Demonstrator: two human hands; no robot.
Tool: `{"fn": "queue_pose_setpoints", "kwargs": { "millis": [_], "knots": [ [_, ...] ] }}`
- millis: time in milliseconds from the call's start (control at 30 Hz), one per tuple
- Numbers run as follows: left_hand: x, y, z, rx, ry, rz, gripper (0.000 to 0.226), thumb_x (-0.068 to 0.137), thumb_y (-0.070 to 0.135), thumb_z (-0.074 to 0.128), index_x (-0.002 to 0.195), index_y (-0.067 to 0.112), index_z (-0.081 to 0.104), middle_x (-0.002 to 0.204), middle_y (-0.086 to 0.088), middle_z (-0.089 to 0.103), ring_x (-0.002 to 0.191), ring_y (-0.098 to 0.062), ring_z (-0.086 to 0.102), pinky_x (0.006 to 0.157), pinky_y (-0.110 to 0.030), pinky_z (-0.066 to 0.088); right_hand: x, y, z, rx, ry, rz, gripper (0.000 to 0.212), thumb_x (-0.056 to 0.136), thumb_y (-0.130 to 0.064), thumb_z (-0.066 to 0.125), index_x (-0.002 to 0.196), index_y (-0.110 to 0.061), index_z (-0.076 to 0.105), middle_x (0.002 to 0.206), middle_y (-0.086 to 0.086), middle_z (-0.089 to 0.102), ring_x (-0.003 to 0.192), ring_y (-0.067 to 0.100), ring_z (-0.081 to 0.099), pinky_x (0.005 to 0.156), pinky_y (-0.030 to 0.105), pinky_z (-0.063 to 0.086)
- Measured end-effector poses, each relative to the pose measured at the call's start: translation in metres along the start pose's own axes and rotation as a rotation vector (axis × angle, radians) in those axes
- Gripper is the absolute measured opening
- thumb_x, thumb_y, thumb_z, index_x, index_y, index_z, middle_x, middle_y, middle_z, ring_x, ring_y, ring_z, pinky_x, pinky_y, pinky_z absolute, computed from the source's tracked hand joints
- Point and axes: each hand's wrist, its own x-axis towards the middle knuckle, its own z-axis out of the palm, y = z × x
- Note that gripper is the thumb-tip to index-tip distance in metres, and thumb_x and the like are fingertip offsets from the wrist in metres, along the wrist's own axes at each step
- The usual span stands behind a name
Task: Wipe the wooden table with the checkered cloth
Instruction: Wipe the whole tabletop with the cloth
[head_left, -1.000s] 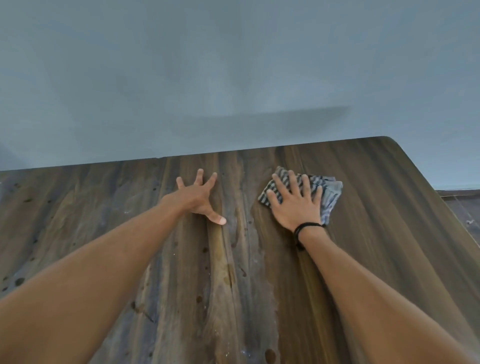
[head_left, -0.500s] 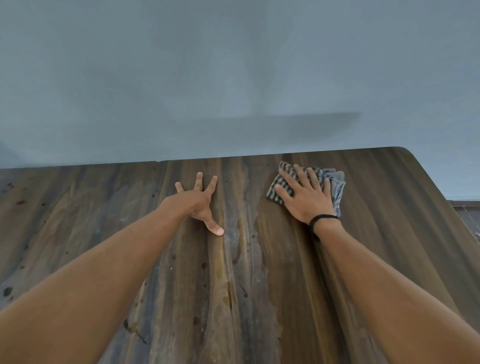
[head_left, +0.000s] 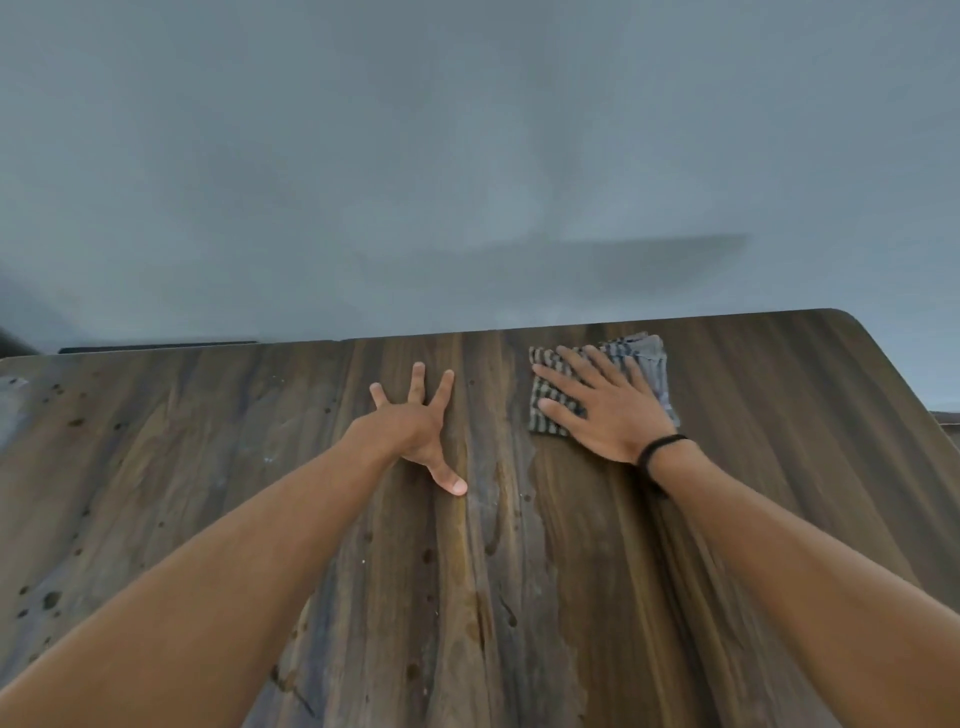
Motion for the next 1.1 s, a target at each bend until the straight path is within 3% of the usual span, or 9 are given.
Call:
{"fn": "queue_pose_setpoints", "kwargs": {
  "millis": [133,300,433,567,700,833,933,1000,1100],
  "knots": [
    [-0.002,0.001,-0.003,0.017,-0.017,0.005,0.154,0.058,0.067,0.082,0.133,0.029,-0.048,0.140,-0.012,-0.054,0.140,-0.045,-0.030,0.114,-0.065,-0.012,0.029,-0.002,-0.013,0.111,0.039,0.300,0.062,0.099,-0.073,0.015,0.158,-0.055,0.006,0.171,-0.013,-0.003,0.157,0.021,-0.009,0.121,0.053,-0.013],
    [-0.002,0.004,-0.004,0.042,-0.030,0.004,0.154,0.059,0.066,0.082,0.130,0.028,-0.049,0.139,-0.013,-0.055,0.139,-0.044,-0.032,0.113,-0.065,-0.013,0.019,0.002,-0.005,0.032,-0.001,0.045,0.063,0.093,-0.080,0.006,0.154,-0.062,0.002,0.170,-0.017,-0.003,0.157,0.016,-0.008,0.121,0.051,-0.015],
    [0.000,0.003,-0.007,0.043,-0.041,-0.009,0.154,0.058,0.066,0.082,0.127,0.028,-0.051,0.137,-0.013,-0.056,0.139,-0.046,-0.030,0.113,-0.067,-0.012,0.041,-0.001,-0.017,0.106,0.016,0.271,0.063,0.099,-0.074,0.014,0.158,-0.054,0.005,0.171,-0.013,-0.004,0.157,0.022,-0.009,0.121,0.054,-0.013],
    [0.003,0.006,-0.007,0.058,-0.049,-0.012,0.154,0.057,0.067,0.082,0.122,0.027,-0.052,0.132,-0.014,-0.059,0.139,-0.045,-0.030,0.112,-0.068,-0.013,0.029,-0.005,-0.006,0.017,-0.014,0.032,0.062,0.096,-0.078,0.007,0.155,-0.061,0.000,0.170,-0.016,-0.005,0.157,0.018,-0.011,0.121,0.052,-0.016],
    [0.002,0.004,-0.008,0.049,-0.049,-0.017,0.153,0.058,0.066,0.082,0.119,0.026,-0.052,0.123,-0.012,-0.060,0.138,-0.045,-0.032,0.111,-0.069,-0.013,0.040,-0.009,-0.013,0.087,0.015,0.196,0.062,0.098,-0.074,0.012,0.157,-0.056,0.004,0.170,-0.016,-0.004,0.157,0.019,-0.010,0.119,0.050,-0.018],
    [0.001,0.007,-0.007,0.033,-0.062,-0.021,0.154,0.056,0.065,0.084,0.118,0.029,-0.052,0.128,-0.010,-0.061,0.132,-0.048,-0.037,0.111,-0.070,-0.009,0.032,-0.023,0.002,0.007,0.004,-0.023,0.062,0.095,-0.077,0.006,0.155,-0.061,0.001,0.170,-0.018,-0.004,0.157,0.017,-0.010,0.120,0.052,-0.017],
    [0.003,0.004,-0.008,-0.012,-0.068,-0.042,0.158,0.052,0.064,0.086,0.123,0.034,-0.052,0.128,-0.004,-0.062,0.130,-0.057,-0.036,0.112,-0.073,0.007,0.044,-0.020,-0.007,0.057,0.031,0.101,0.063,0.096,-0.077,0.010,0.156,-0.058,0.005,0.170,-0.017,0.000,0.157,0.016,-0.007,0.120,0.050,-0.015],
    [0.005,0.003,-0.009,0.007,-0.067,-0.045,0.159,0.051,0.066,0.085,0.123,0.032,-0.053,0.125,-0.007,-0.062,0.133,-0.055,-0.034,0.112,-0.072,0.002,0.053,-0.044,-0.003,0.080,0.040,0.173,0.063,0.099,-0.073,0.013,0.158,-0.054,0.006,0.170,-0.014,-0.002,0.157,0.021,-0.008,0.118,0.051,-0.018],
    [0.007,0.006,-0.007,0.051,-0.056,-0.032,0.158,0.051,0.069,0.084,0.119,0.028,-0.053,0.120,-0.011,-0.061,0.137,-0.048,-0.033,0.111,-0.071,-0.008,0.042,-0.053,0.011,0.013,0.027,-0.032,0.062,0.097,-0.075,0.010,0.156,-0.058,0.003,0.170,-0.017,-0.002,0.157,0.018,-0.010,0.117,0.050,-0.021]
  ]
}}
